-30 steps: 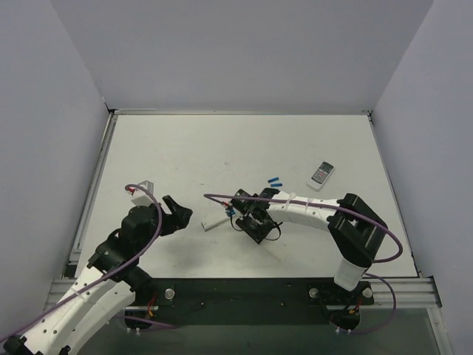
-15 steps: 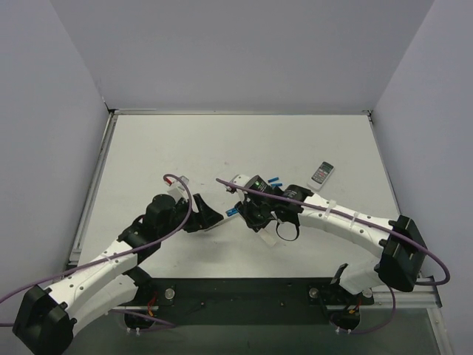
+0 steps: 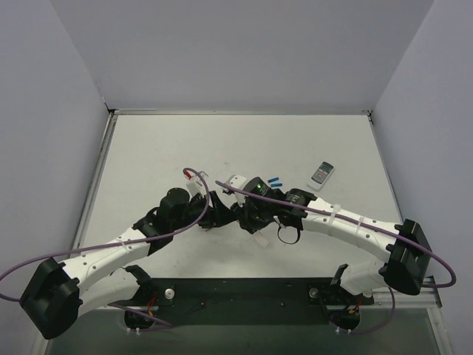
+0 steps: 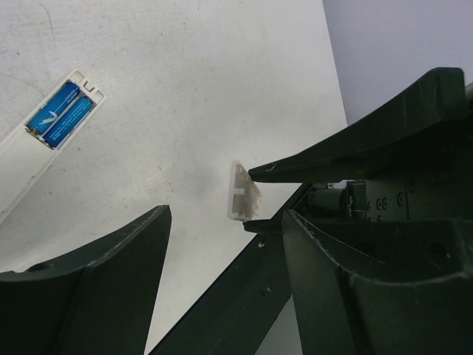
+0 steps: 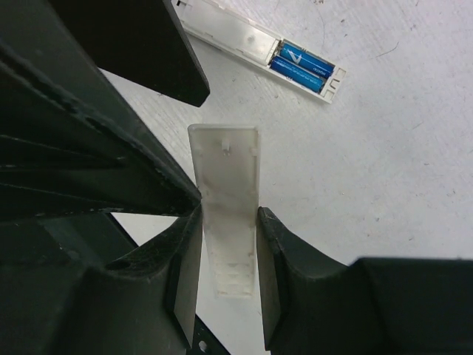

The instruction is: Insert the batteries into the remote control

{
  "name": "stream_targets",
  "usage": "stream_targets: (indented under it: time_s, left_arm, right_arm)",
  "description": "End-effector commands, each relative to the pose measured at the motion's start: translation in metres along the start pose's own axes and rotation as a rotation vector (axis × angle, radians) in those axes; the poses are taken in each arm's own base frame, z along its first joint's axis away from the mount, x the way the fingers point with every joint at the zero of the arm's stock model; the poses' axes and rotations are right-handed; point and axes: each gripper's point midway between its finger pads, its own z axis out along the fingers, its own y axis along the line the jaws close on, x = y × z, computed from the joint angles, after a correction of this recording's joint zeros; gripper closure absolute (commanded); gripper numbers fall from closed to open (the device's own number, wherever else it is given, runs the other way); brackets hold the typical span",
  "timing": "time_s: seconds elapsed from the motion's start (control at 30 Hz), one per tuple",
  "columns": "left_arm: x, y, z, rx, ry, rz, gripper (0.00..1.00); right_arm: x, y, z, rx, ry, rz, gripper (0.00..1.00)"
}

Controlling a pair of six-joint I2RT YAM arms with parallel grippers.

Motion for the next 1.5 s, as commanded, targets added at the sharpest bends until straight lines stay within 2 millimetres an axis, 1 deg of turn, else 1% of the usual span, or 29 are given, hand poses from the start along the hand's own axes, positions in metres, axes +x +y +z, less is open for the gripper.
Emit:
stream_targets:
  time_s: [0.0,0.2,0.23,0.3,0.33,0.4,0.43,0.47,0.5,0.53,0.57,0.6,0.63,0.7,0.73,0.77,0.8,0.83,0.87,0.93,0.97,1.03,1.07,1.13,1.17,1.23,1.3,1.37,1.47]
  left_arm:
    - [-0.018,-0.027,0.006,0.067,-0.046,0.036,0.33]
    - [-0.016,-0.028,0.008,0.062,-0.035,0.053,0.52]
    - [-0.017,-0.029,0.007,0.064,-0.037,0.055,0.58]
    - [-0.016,-0.03,0.007,0.067,-0.034,0.065,0.66]
    - [-0.017,-0.032,0.007,0.074,-0.036,0.071,0.73]
    - [-0.017,-0.033,0.006,0.079,-0.035,0.089,0.81]
    - [-0.017,-0.033,0.006,0.08,-0.034,0.096,0.84]
    - [-0.018,-0.036,0.004,0.088,-0.034,0.109,0.91]
    - [-0.018,-0.037,0.003,0.094,-0.035,0.141,0.94]
    - [-0.019,-0.038,0.001,0.099,-0.038,0.159,0.97]
    - [-0.021,-0.045,-0.003,0.12,-0.042,0.18,1.0]
    - [-0.022,-0.046,-0.005,0.128,-0.046,0.219,1.0]
    - [-0.023,-0.049,-0.008,0.137,-0.048,0.243,1.0]
    - [-0.028,-0.057,-0.015,0.159,-0.062,0.32,1.0]
    - [-0.028,-0.06,-0.017,0.168,-0.062,0.347,1.0]
    - [-0.027,-0.066,-0.022,0.193,-0.054,0.381,1.0]
    - [-0.032,-0.072,-0.026,0.213,-0.066,0.438,1.0]
    - [-0.032,-0.077,-0.029,0.232,-0.066,0.47,1.0]
    - [-0.029,-0.086,-0.035,0.277,-0.051,0.511,1.0]
    - [-0.033,-0.103,-0.044,0.345,-0.06,0.625,1.0]
    - [-0.026,-0.115,-0.053,0.418,-0.035,0.672,1.0]
    - [-0.025,-0.132,-0.065,0.511,-0.045,0.794,1.0]
    - [-0.018,-0.142,-0.075,0.585,-0.031,0.843,1.0]
    - [-0.016,-0.153,-0.086,0.661,-0.044,0.954,1.0]
    - [-0.01,-0.16,-0.096,0.72,-0.034,0.999,1.0]
    - [-0.007,-0.162,-0.103,0.76,-0.037,1.081,1.0]
    - [-0.004,-0.17,-0.115,0.824,-0.063,1.181,1.0]
    - [-0.002,-0.176,-0.124,0.87,-0.076,1.23,1.0]
    - [-0.001,-0.183,-0.133,0.921,-0.113,1.303,1.0]
  right_arm:
    - [-0.008,0.006,-0.007,-0.021,-0.052,-0.014,0.89]
    - [-0.009,0.004,-0.009,-0.012,-0.07,-0.011,0.89]
    - [-0.009,0.004,-0.009,-0.013,-0.071,-0.009,0.89]
    - [-0.01,0.005,-0.009,-0.015,-0.074,-0.009,0.89]
    - [-0.01,0.005,-0.009,-0.016,-0.078,-0.006,0.89]
    - [-0.011,0.006,-0.01,-0.018,-0.083,-0.004,0.88]
    - [-0.012,0.006,-0.011,-0.019,-0.089,0.0,0.86]
    - [-0.013,0.007,-0.012,-0.023,-0.09,-0.001,0.85]
    - [-0.013,0.007,-0.013,-0.025,-0.093,0.001,0.82]
    - [-0.015,0.008,-0.016,-0.04,-0.101,0.005,0.75]
    - [-0.016,0.008,-0.019,-0.051,-0.103,0.01,0.7]
    - [-0.018,0.009,-0.022,-0.066,-0.11,0.014,0.65]
    - [-0.021,0.006,-0.029,-0.08,-0.13,0.031,0.55]
    - [-0.027,0.015,-0.041,-0.156,-0.151,0.034,0.46]
    - [-0.031,0.016,-0.05,-0.177,-0.175,0.032,0.39]
    - [-0.033,0.02,-0.058,-0.228,-0.183,0.035,0.36]
    - [-0.039,0.022,-0.067,-0.256,-0.205,0.036,0.32]
    - [-0.042,0.024,-0.076,-0.284,-0.229,0.033,0.27]
    - [-0.045,0.022,-0.082,-0.313,-0.241,0.046,0.26]
    - [-0.05,0.033,-0.101,-0.419,-0.28,0.032,0.21]
    - [-0.053,0.029,-0.106,-0.434,-0.301,0.04,0.21]
    - [-0.057,0.038,-0.122,-0.52,-0.335,0.005,0.19]
    - [-0.058,0.04,-0.126,-0.539,-0.346,-0.007,0.19]
    - [-0.061,0.044,-0.135,-0.581,-0.368,-0.022,0.19]
    - [-0.062,0.046,-0.139,-0.601,-0.381,-0.051,0.19]
    - [-0.06,0.058,-0.151,-0.694,-0.397,-0.091,0.18]
    - [-0.06,0.066,-0.158,-0.758,-0.406,-0.118,0.18]
    - [-0.06,0.075,-0.167,-0.843,-0.413,-0.148,0.17]
    - [-0.059,0.083,-0.171,-0.914,-0.407,-0.167,0.16]
